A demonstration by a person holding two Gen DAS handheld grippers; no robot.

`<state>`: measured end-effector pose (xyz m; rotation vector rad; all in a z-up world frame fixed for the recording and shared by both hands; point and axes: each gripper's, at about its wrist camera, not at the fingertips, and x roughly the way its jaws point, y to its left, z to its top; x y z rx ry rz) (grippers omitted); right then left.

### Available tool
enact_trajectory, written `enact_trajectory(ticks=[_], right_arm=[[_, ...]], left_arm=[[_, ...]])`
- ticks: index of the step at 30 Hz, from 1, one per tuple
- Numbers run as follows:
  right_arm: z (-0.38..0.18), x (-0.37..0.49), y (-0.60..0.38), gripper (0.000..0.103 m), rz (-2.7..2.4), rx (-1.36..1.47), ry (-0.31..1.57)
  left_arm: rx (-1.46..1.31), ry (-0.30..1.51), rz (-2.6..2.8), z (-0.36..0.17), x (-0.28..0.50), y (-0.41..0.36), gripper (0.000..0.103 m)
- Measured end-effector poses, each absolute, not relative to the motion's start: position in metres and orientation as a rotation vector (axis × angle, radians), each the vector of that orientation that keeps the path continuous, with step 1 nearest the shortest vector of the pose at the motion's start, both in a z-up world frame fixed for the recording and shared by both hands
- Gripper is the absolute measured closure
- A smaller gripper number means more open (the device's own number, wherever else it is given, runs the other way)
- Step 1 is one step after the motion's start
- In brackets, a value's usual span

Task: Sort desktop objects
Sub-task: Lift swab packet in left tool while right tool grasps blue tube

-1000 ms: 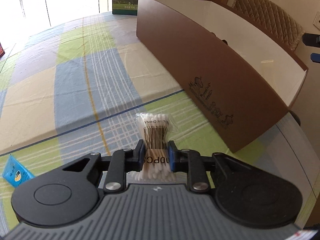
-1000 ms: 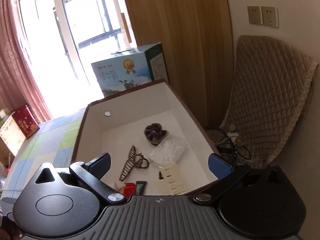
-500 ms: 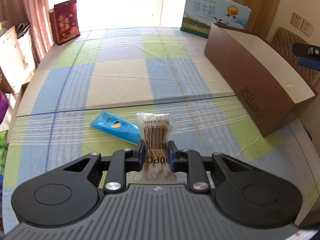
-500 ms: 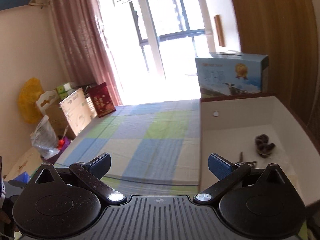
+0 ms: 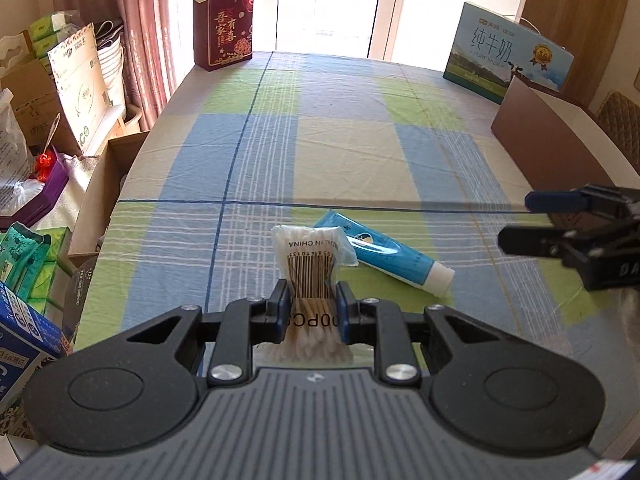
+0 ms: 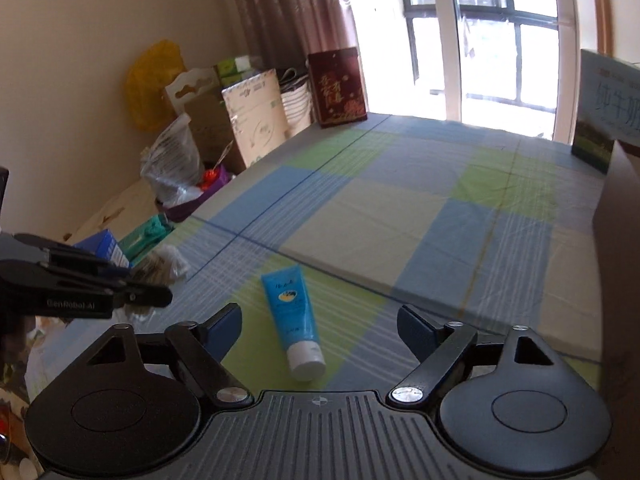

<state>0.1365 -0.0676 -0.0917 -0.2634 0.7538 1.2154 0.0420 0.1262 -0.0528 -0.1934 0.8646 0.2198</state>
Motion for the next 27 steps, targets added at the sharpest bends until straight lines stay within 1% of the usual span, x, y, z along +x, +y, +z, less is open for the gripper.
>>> enact_trajectory(ticks=[8,16,21,23,24,27], right_arm=[[-0.133,0.137,-0.021,0.039,1.262,-0.387,0.815],[-0.156,0.139,0.016,0.045,1.268,-0.499,0.806],[-0.163,0.134,0.023,0.057,1.274,-0.557,0.770],[-0.163,0.135,0.024,0.067,1.265,-0.559,0.769],[-0.163,0.135,0.023,0.069,1.261,-0.558,0.773],[-0.162,0.136,0.020,0.069,1.243,-0.555,0.784]], left_arm=[[-0.212,0.873,0.226,-0.063,0.052,0.146,0.084],[-0.235,0.890,0.227,-0.072,0.064,0.157,0.084],[-0.235,0.895,0.226,-0.075,0.070,0.158,0.084],[-0.234,0.897,0.224,-0.075,0.072,0.157,0.084],[-0.233,0.898,0.223,-0.075,0.072,0.156,0.084],[-0.229,0.901,0.216,-0.075,0.074,0.153,0.084]])
